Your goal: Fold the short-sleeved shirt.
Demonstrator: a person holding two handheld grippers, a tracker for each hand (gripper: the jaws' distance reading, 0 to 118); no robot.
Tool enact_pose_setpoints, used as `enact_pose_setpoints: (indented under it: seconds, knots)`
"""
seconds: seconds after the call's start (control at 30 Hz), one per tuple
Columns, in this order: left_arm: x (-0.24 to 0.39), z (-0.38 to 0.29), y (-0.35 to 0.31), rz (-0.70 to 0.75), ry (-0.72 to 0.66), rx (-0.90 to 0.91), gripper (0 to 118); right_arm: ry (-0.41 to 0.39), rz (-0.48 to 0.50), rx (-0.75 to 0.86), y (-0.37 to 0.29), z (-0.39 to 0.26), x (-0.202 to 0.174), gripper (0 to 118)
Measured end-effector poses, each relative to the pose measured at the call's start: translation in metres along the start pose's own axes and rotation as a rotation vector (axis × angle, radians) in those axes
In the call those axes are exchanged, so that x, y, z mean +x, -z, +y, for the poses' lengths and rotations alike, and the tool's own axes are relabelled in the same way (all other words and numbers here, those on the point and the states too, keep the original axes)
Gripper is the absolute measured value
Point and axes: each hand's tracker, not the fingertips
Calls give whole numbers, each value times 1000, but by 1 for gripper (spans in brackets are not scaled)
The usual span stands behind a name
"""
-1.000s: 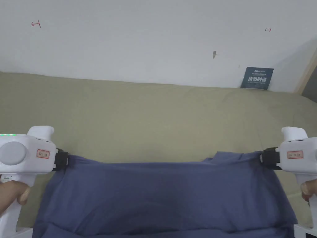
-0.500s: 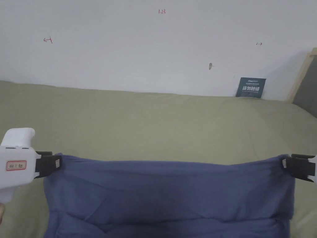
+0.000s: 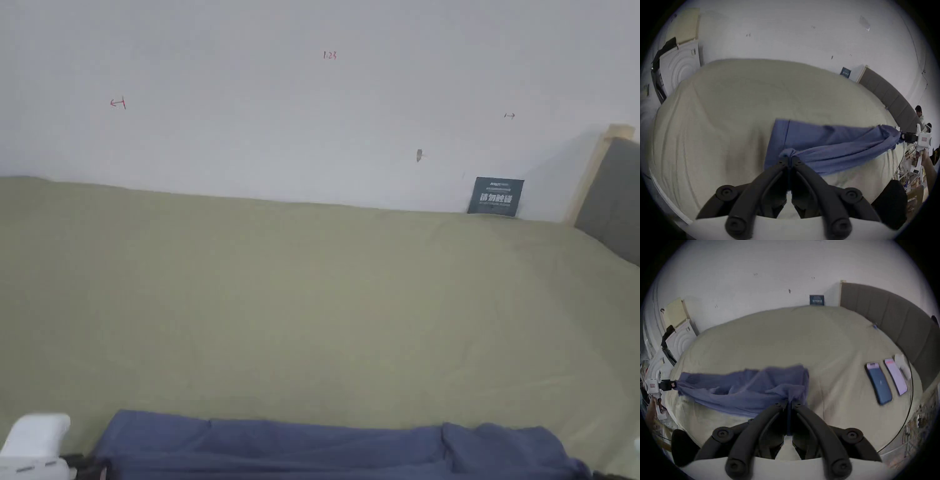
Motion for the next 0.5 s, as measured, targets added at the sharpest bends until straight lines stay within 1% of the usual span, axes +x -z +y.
enact_pose_setpoints:
  seconds: [0.03, 0.07, 0.13, 0.17, 0.23, 0.3, 0.33, 0.37, 0.4, 0.43, 0.47, 0.5]
  knots:
    - [-2, -7, 4, 3, -15, -17, 4, 27, -11, -17, 4, -7, 3, 8]
    - [-5, -13, 7, 10, -22, -16, 4, 37, -22, -29, 7, -14, 6, 8]
    - [-18, -22, 20, 1, -61, -24, 4, 36, -43, -20, 13, -26, 11, 8]
    - [-18, -25, 21, 4, -56, -18, 4, 38, -48, -18, 15, -31, 14, 8]
    - [-17, -26, 22, 1, -66, -16, 4, 78, -44, -34, 17, -37, 19, 8]
    - [-18, -24, 22, 1, -64, -12, 4, 86, -53, -18, 17, -38, 18, 8]
    - [-19, -23, 23, -3, -71, -14, 8, 88, -47, -8, 14, -38, 16, 9]
    - [-18, -22, 22, -11, -93, -28, 17, 92, -22, -10, 14, -35, 16, 14]
    - [-19, -19, 18, -27, -125, -40, 38, 117, 3, -44, 12, -30, 16, 31]
    - [-20, -17, 14, -47, -158, -45, 63, 145, -1, -68, 9, -26, 17, 50]
    - [-21, -14, 8, -45, -183, -66, 81, 147, -19, -79, 3, -22, 17, 68]
    - [-19, -13, -1, -49, -195, -78, 90, 136, -20, -70, -6, -17, 15, 82]
